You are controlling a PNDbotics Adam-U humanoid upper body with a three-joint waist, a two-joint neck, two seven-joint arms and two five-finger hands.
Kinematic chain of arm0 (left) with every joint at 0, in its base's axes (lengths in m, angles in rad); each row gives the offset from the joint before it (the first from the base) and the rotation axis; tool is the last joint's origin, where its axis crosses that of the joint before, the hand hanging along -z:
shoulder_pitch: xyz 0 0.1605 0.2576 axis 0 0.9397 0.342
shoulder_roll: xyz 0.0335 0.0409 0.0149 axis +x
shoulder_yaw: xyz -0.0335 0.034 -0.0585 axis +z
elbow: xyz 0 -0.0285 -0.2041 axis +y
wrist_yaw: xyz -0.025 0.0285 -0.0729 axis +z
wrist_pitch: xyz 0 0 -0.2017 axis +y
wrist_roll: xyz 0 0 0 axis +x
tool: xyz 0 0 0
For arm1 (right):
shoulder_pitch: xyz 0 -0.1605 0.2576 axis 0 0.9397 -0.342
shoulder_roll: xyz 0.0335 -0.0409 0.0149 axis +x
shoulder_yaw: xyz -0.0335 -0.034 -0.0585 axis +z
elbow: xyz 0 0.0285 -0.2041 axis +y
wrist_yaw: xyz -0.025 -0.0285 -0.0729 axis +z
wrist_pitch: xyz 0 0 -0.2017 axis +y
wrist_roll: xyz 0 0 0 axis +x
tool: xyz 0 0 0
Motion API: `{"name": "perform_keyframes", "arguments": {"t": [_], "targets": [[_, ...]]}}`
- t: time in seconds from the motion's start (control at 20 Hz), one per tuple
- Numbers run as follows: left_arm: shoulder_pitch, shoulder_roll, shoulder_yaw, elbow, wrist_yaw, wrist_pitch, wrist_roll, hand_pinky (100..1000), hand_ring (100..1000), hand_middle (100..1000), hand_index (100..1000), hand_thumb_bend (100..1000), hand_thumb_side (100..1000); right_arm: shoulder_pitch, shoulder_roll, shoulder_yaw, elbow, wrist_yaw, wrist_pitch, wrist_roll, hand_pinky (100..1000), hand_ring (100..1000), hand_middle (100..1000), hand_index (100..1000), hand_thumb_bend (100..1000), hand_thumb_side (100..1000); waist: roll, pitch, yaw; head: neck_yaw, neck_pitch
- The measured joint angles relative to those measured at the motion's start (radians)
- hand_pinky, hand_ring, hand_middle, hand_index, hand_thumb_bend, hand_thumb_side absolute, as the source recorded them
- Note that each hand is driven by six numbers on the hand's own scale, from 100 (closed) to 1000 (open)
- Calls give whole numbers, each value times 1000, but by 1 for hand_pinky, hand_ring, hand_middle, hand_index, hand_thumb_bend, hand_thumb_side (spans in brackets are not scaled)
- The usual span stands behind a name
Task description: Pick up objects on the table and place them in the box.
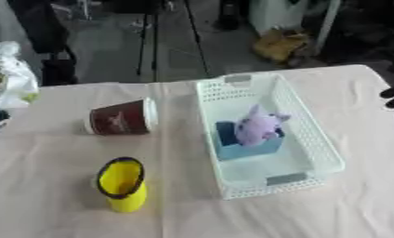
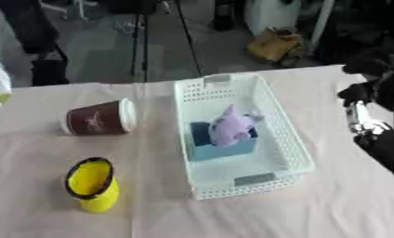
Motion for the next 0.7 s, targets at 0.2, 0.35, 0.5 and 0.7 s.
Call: {"name": "perform_keyframes", "arguments": {"t": [0.2, 0.35, 0.5, 0.7], "targets": [[-30, -5, -38, -101, 66, -8, -75, 100, 123, 100, 151, 363, 100, 1, 0, 0, 0, 0, 0, 0, 571, 632, 785, 902, 100, 581, 0, -10, -1, -2, 0], [-69, -34, -77, -162, 95, -7, -127, 100, 126, 100, 153, 325, 100, 1, 0, 0, 0, 0, 0, 1, 571, 632, 785, 902, 100, 576, -1, -14, -5, -2, 0], [-107, -78, -112, -198, 105, -3, -170, 100, 133, 100, 158, 296, 100, 0, 0, 1, 0, 0, -1, 2, 571, 632, 785, 902, 100, 574, -2, -15, -12, -2, 0], [-153, -158, -153, -211, 104, -3, -224, 100, 133, 100, 158, 290, 100, -1, 1, 2, 0, 0, -2, 7, 571, 632, 785, 902, 100, 573, -3, -15, -30, -1, 0]]}}
